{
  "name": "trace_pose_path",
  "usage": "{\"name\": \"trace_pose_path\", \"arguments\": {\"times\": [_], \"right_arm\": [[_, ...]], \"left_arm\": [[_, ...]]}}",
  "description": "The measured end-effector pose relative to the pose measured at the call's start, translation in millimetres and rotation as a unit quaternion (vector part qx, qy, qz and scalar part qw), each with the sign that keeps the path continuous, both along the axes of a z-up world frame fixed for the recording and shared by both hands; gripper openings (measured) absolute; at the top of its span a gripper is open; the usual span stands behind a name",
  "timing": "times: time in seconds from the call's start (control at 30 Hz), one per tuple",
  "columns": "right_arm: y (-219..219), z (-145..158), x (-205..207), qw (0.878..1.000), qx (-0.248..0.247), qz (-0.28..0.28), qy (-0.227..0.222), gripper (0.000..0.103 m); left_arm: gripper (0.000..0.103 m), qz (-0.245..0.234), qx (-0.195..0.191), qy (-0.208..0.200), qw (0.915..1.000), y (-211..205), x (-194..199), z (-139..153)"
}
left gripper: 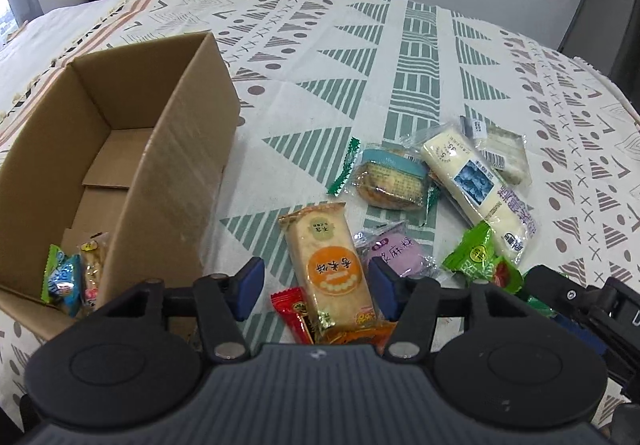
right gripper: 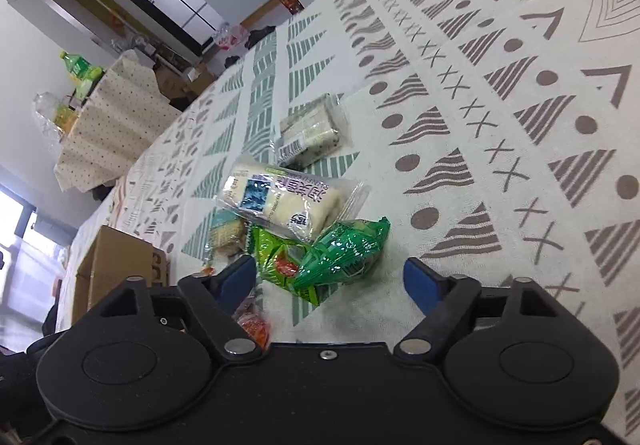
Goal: Organize snacks
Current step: 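Grasp the bread bun pack with the left tool while the right tool grasps a green pack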
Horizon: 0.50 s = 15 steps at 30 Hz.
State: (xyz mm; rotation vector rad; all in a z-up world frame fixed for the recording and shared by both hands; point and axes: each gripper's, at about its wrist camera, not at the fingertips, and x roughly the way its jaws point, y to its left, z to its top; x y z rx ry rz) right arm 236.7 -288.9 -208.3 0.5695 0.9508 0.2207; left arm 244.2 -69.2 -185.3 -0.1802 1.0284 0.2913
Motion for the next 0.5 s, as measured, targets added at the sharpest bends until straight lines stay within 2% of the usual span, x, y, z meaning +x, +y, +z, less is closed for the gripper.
{"name": "trace_pose_path", "arguments": {"times": [0.1, 0.17, 0.27, 0.37, 0.47, 0.5], "right_arm": [[-0.7, -2.7, 3.0, 1.000, 0.001, -0.001, 0.000, 0.071], [-0.7, -6.0, 4.2, 1.000, -0.004, -0.001, -0.002, 0.067], [-1.2, -7.5, 6.2, 1.000, -0.011, -0.003, -0.006, 0.058], [-1.5, -9.2, 6.2, 1.000, -0.008, 0.001, -0.005, 0.041], [0.4, -8.1, 3.6, 1.000, -0.014, 0.006, -0.011, 0.038], [1.1, -6.2, 1.8, 1.000, -0.020, 0.008, -0.015, 0.034]], "left_arm": [[0.049, 0.005, -0.017, 0.016, 0.9997, 3.1, 5.4, -8.0], [0.035, 0.008, -0.025, 0.026, 0.9993, 6.6, 8.7, -12.9], [0.033, -0.002, -0.013, 0.018, 0.9998, 9.2, 10.5, -12.0], [0.033, -0.014, -0.015, 0.011, 0.9997, 12.2, 9.4, -7.8], [0.033, -0.027, -0.017, -0.005, 0.9995, 13.4, 4.8, 1.6], [0.033, -0.030, -0.021, -0.012, 0.9993, 14.0, 2.6, 5.4]]}}
